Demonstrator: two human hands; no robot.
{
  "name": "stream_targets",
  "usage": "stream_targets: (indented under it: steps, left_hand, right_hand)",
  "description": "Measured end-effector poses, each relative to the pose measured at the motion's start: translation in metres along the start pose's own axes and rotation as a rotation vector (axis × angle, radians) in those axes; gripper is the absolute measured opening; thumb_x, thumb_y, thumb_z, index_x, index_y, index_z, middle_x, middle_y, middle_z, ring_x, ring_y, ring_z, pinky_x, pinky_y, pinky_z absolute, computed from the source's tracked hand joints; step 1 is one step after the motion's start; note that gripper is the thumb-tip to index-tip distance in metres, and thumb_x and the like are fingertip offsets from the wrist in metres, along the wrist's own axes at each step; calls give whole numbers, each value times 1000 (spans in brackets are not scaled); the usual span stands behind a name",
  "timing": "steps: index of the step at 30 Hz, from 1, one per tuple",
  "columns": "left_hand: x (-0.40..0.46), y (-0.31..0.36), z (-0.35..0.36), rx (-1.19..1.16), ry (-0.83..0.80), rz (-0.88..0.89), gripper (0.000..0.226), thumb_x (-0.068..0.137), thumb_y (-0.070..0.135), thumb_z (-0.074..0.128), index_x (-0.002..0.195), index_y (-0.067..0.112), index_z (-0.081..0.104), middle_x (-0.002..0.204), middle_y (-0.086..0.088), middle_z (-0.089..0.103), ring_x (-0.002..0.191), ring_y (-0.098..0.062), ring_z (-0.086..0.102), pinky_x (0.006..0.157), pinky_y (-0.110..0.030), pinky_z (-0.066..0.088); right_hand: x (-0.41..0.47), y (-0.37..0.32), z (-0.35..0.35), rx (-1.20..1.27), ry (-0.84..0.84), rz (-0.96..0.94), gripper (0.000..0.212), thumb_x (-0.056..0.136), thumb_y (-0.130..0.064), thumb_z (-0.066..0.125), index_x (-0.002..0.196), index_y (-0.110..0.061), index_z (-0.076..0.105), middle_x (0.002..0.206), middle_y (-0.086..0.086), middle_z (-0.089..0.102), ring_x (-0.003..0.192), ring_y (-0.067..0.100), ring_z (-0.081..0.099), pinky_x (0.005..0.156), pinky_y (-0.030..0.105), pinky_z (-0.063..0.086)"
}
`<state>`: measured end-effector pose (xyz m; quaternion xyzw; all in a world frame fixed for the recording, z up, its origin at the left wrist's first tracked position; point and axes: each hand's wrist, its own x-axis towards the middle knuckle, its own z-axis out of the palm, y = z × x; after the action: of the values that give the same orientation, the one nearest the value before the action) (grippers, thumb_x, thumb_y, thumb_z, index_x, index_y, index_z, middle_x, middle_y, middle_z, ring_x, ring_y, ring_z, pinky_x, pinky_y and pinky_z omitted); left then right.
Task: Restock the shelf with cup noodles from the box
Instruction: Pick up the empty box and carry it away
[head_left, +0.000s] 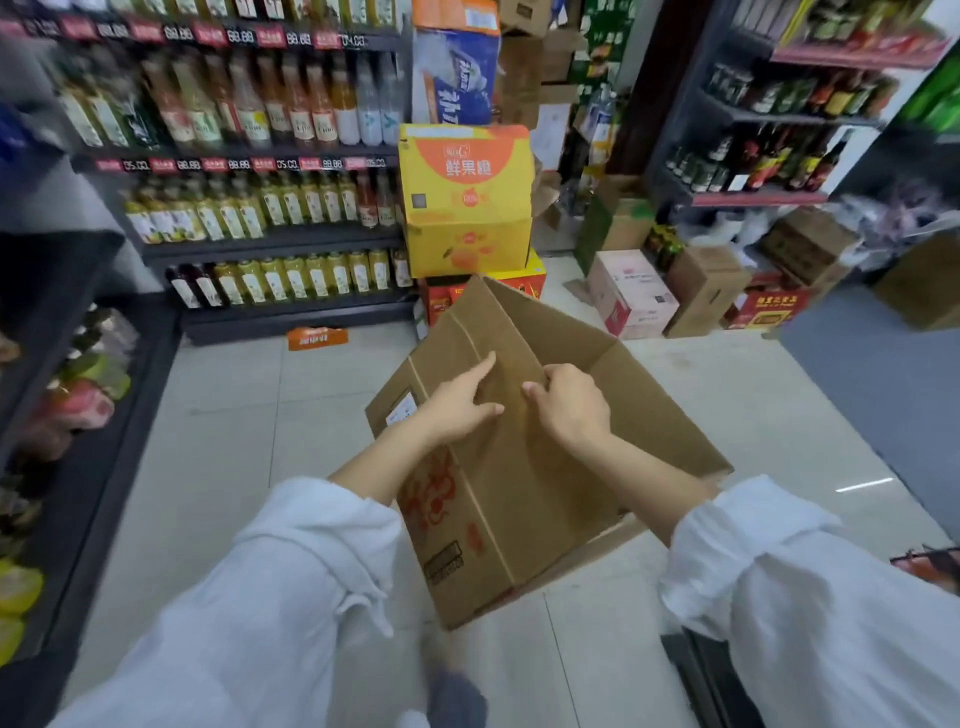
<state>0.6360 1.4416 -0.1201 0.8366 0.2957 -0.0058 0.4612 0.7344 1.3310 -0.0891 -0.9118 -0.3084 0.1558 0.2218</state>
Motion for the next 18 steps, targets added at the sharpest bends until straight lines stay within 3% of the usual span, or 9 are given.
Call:
stream_targets:
  steps: [3,5,6,9,11,13,15,18]
  left_hand:
    - [78,0,-44,-207,-30,-33,65,96,15,51,150,30,18,152,-1,30,127,-19,44,109,-38,37]
    - [124,3,-67,-333,5,-73,63,97,9,46,150,31,19,142,-4,39,104,-12,50,101,-36,43]
    - [147,3,-77,-370,17,-89,63,97,6,45,150,30,19,140,-6,41,103,-10,50,97,-33,43]
    - [216,-2,-104,-442,60,-115,69,95,-1,47,150,29,20,153,-6,29,138,-17,31,93,-29,43]
    - [269,-12,-122,-478,90,-146,70,94,-2,47,149,33,21,153,-4,28,141,-18,28,83,-28,48]
    - [323,-24,-139,-518,147,-198,66,95,1,44,146,38,27,151,-3,33,130,-21,42,79,-33,53]
    - [374,-35,-154,-611,199,-281,60,96,4,41,140,44,36,139,-4,44,103,-22,52,80,-39,53]
    - [438,-55,-170,-746,238,-364,55,96,8,36,135,46,43,106,-5,48,87,-21,41,73,-36,43]
  right_hand:
    - [82,-26,-6,-52,28,-21,23,93,-30,51,89,-11,62,103,15,68,103,37,60,78,35,44]
    - [133,-43,-4,-76,52,-62,23,95,-29,48,92,-11,62,102,14,68,101,37,61,79,36,45]
    - [157,-51,-1,-87,61,-82,23,95,-29,47,94,-11,63,102,14,69,101,37,61,79,36,45]
    - [235,-72,13,-115,86,-99,26,97,-28,44,107,-12,63,104,14,69,100,36,62,81,37,46]
    - [294,-84,23,-130,90,-106,27,97,-28,43,109,-12,62,104,15,68,100,37,62,81,38,46]
    - [351,-95,36,-133,79,-130,27,97,-27,43,108,-11,61,104,15,68,99,37,62,80,37,46]
    - [406,-104,49,-145,52,-141,28,98,-27,43,109,-9,61,104,15,68,99,36,62,80,37,46]
    - [476,-115,68,-148,-11,-160,28,98,-26,44,112,-8,60,105,15,68,100,34,63,83,39,48]
